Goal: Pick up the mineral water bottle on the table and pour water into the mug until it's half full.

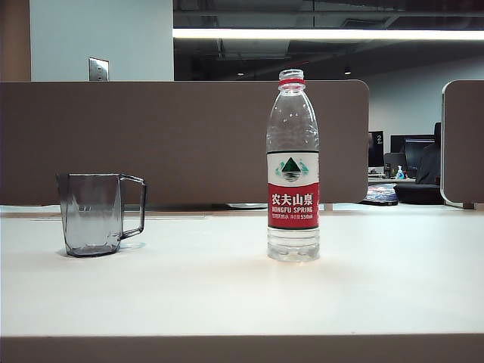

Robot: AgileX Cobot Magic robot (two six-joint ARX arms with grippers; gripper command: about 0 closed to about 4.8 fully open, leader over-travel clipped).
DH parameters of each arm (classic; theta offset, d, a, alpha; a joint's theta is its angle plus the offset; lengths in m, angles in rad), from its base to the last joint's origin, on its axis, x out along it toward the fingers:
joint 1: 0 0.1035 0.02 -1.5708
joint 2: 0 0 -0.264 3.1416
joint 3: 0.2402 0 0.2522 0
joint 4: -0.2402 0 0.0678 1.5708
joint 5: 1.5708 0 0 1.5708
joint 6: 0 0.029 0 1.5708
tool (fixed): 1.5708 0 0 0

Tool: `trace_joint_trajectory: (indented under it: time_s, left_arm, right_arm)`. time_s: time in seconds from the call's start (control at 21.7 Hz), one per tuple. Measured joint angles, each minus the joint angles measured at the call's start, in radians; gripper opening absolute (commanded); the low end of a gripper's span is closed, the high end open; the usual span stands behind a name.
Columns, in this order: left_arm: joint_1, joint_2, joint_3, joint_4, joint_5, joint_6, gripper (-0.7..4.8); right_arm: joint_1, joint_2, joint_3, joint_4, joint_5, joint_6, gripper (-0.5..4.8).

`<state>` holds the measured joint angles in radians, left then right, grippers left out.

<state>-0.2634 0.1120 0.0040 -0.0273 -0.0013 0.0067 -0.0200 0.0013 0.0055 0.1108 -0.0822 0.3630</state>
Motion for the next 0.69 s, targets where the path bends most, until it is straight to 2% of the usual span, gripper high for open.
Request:
trace_joint_trajectory:
  time_s: [0.18,0.23,0.28,0.37,0.55,0.6,0.65,0.69]
  left_arm:
    - [-0.092,0.006,0.0,0.0,0.0,0.0,-0.05]
    - [-0.137,0.006,0.0,0.0,0.0,0.0,-0.05]
    - [-0.163,0.006,0.0,0.0,0.0,0.0,-0.05]
    - [-0.211,0.006,0.0,0.0,0.0,0.0,-0.05]
    - [-0.241,0.006,0.0,0.0,0.002,0.0,-0.05]
    - [-0.24,0.006,0.0,0.0,0.0,0.0,-0.05]
    - [-0.24,0.006,0.0,0.0,0.001,0.0,-0.05]
    - [-0.24,0.006,0.0,0.0,0.001,0.0,-0.05]
  right_arm:
    - [0.0,0.0,0.0,0.013,-0.169,0.097,-0.05]
    - [0.002,0.0,0.0,0.043,-0.263,0.132,-0.06]
    - [0.007,0.0,0.0,0.057,-0.303,0.148,-0.06]
    - [0.033,0.002,0.0,0.048,-0.351,0.163,-0.06]
    - [0.123,0.066,0.005,0.015,-0.356,0.149,0.08]
    - [0.148,0.086,0.016,0.003,-0.346,0.129,1.09]
    - [0.202,0.139,0.049,-0.002,-0.302,0.071,1.72]
    - [0.237,0.176,0.071,-0.003,-0.262,0.034,2.58]
